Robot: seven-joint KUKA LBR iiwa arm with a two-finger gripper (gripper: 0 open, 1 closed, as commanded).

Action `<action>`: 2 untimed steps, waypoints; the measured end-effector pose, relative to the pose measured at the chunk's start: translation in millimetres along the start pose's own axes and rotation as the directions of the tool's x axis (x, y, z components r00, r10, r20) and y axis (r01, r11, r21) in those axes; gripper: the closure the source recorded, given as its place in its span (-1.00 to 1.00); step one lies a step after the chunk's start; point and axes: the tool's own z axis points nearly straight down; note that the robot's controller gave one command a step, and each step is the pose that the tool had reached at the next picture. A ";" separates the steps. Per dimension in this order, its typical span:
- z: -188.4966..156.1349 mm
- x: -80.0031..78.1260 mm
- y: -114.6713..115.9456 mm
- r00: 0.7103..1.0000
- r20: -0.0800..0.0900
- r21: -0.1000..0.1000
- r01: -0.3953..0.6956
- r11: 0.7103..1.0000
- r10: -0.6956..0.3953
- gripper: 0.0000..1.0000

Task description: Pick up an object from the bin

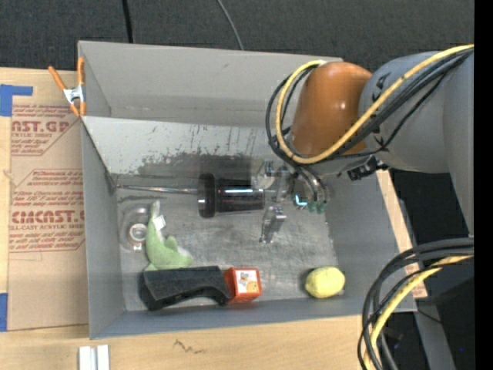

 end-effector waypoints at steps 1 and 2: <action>-2.1 0.3 0.2 1.000 -0.001 0.000 0.001 1.000 -0.001 -1.00; 46.4 -11.4 35.8 0.997 0.030 -0.001 0.072 0.997 -0.072 -1.00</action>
Offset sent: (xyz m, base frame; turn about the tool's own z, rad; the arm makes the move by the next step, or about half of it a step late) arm 0.0092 0.0539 -0.0747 -0.1120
